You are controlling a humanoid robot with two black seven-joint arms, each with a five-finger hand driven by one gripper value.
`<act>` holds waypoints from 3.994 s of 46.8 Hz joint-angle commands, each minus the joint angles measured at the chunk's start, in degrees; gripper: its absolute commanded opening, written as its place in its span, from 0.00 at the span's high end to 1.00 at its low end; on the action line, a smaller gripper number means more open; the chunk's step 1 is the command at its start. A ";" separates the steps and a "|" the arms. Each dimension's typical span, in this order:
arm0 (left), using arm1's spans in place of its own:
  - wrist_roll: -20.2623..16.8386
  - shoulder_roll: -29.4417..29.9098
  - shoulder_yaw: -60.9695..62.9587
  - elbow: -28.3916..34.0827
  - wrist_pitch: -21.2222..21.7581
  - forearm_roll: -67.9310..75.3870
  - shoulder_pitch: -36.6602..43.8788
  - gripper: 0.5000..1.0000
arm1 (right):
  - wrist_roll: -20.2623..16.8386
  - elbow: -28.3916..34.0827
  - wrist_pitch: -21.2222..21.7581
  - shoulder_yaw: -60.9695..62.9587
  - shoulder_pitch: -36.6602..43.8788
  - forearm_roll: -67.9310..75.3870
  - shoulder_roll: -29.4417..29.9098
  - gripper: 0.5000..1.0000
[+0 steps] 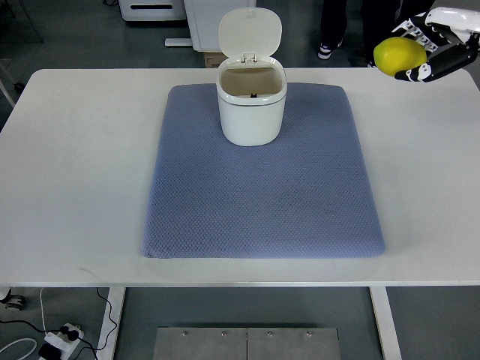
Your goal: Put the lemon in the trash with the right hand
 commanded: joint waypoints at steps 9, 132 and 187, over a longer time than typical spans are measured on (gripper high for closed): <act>0.00 0.00 0.01 0.06 0.00 -0.07 0.03 0.00 | -1.47 -1.40 -1.84 -0.03 1.50 4.88 9.24 1.00; 0.00 0.00 0.01 -0.03 0.00 0.01 0.03 0.00 | -0.42 -28.83 4.74 -0.56 -4.30 7.70 34.22 0.01; 0.00 0.00 0.01 0.06 0.00 -0.07 0.03 0.00 | 1.52 -36.21 -18.80 28.34 -26.62 23.34 26.12 0.00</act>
